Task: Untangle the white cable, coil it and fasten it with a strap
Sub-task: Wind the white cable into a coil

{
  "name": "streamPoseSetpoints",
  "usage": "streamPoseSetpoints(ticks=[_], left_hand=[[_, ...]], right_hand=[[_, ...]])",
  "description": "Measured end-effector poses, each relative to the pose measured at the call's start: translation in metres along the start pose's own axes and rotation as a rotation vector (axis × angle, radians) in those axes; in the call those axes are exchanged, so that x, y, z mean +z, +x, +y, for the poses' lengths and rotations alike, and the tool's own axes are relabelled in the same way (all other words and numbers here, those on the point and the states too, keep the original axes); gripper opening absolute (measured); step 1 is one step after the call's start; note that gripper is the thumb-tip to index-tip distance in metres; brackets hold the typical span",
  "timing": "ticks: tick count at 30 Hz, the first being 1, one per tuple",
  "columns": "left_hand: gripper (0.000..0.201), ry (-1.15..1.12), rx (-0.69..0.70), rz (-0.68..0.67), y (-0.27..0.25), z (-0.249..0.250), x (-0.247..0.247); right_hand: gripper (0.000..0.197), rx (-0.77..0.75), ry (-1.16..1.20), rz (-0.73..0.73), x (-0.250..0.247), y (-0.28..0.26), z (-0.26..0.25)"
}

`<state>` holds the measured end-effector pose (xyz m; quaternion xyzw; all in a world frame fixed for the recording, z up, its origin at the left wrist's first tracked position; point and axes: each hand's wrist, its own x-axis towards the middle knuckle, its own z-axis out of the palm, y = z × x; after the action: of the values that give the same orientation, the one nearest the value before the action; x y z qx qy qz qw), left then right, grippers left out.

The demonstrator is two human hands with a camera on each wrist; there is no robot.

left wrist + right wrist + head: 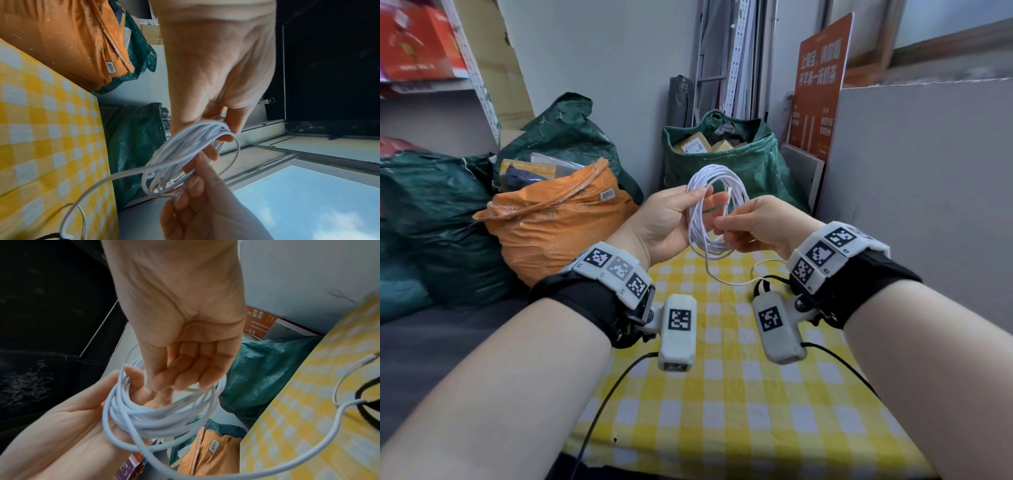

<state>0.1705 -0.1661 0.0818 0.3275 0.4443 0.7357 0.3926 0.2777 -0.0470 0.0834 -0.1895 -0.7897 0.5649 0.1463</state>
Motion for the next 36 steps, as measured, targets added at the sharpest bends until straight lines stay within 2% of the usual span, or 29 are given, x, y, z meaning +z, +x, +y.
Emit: streamPoseSetpoints(ticks=[7, 12, 15, 18, 25, 31, 34, 36], left_hand=[[0.024, -0.036, 0.009, -0.005, -0.003, -0.002, 0.002], [0.025, 0.013, 0.011, 0.056, -0.003, -0.004, 0.011], [0.017, -0.021, 0.05, 0.161, 0.0, 0.0, 0.012], [0.017, -0.016, 0.077, 0.215, 0.003, 0.002, 0.009], [0.014, 0.018, 0.038, 0.234, 0.0, 0.005, 0.009], [0.012, 0.103, -0.01, 0.274, 0.001, 0.003, 0.003], [0.013, 0.136, -0.044, 0.262, -0.001, 0.003, 0.005], [0.013, 0.174, -0.068, 0.226, -0.001, 0.003, 0.006]], right_hand=[[0.033, -0.005, -0.225, -0.017, 0.0, -0.002, -0.008], [0.02, -0.023, -0.334, 0.033, 0.007, -0.001, -0.011], [0.018, -0.039, -0.223, 0.046, 0.007, -0.002, -0.009], [0.015, -0.056, -0.099, 0.039, 0.007, -0.005, -0.008], [0.018, -0.105, -0.038, 0.096, 0.009, -0.009, -0.015], [0.004, -0.163, -0.188, 0.145, 0.009, -0.007, -0.016], [0.017, -0.212, -0.226, 0.19, 0.01, -0.005, -0.015], [0.018, -0.235, -0.19, 0.19, 0.012, -0.004, -0.015]])
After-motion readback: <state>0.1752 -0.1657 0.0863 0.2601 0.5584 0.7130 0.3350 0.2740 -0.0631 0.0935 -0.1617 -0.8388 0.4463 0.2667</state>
